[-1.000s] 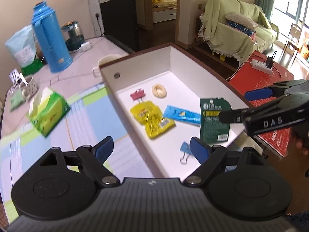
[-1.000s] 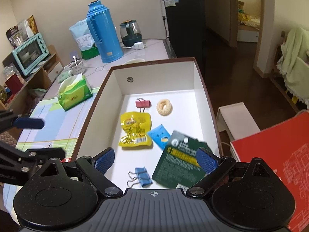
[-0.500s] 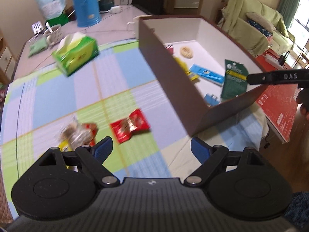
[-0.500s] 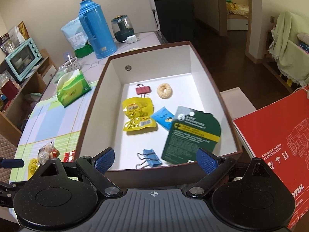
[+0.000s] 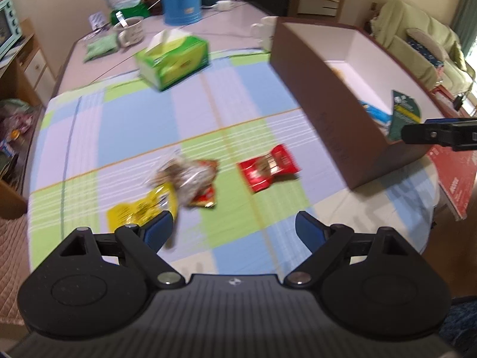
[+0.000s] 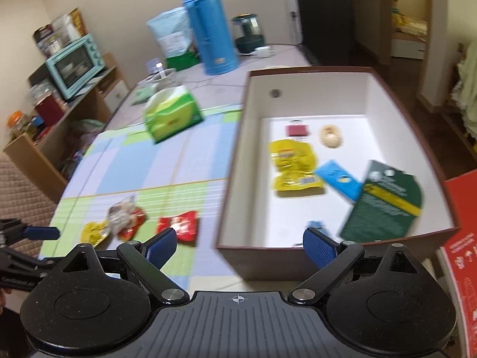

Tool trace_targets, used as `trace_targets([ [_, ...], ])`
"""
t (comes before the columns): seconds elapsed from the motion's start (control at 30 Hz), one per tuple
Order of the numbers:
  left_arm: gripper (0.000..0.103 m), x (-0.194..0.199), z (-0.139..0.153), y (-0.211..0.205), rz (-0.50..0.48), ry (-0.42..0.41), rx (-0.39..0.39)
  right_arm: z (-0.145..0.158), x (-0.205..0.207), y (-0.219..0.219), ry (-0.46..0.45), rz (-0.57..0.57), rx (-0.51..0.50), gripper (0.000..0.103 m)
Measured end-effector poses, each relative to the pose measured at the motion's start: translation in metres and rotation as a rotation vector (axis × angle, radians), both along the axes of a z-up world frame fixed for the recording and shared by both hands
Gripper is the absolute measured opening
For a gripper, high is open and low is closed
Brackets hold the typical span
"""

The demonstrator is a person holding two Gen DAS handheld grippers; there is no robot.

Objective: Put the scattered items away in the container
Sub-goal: 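Move the left tool down toward the yellow snack packet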

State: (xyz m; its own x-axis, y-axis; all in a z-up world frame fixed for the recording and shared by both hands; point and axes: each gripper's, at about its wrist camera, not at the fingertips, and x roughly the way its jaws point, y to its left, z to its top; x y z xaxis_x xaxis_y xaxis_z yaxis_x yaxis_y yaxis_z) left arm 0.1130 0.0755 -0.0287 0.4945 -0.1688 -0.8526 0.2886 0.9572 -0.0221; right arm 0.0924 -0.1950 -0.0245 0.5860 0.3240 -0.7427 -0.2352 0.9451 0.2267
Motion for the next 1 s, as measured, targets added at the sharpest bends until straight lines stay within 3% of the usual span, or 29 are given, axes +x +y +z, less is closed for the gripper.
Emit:
trace_targets([
  [0.3, 0.087, -0.004, -0.021, 0.053, 0.048, 0.013, 0.066, -0.009, -0.001, 0.055, 0.016, 0.068, 0.023, 0.094],
  [0.37, 0.087, -0.002, -0.027, 0.059, 0.041, -0.012, 0.099, -0.010, -0.001, 0.065, 0.017, 0.072, 0.023, 0.094],
  [0.57, 0.086, 0.012, -0.051, 0.062, -0.032, -0.039, 0.100, -0.016, -0.001, 0.083, 0.042, 0.048, 0.027, 0.094],
  [0.63, 0.082, 0.017, -0.059, 0.063, -0.057, -0.047, 0.099, -0.017, -0.001, 0.087, 0.050, 0.033, 0.023, 0.094],
  [0.7, 0.066, 0.023, -0.068, 0.063, -0.079, -0.054, 0.098, -0.018, -0.002, 0.089, 0.059, 0.018, 0.015, 0.094],
  [0.8, 0.052, 0.036, -0.085, 0.064, -0.078, -0.044, 0.111, -0.020, -0.003, 0.091, 0.072, -0.005, 0.003, 0.094],
  [1.0, 0.056, 0.045, -0.101, 0.069, -0.098, -0.068, 0.115, -0.022, 0.003, 0.100, 0.094, -0.015, -0.013, 0.094],
])
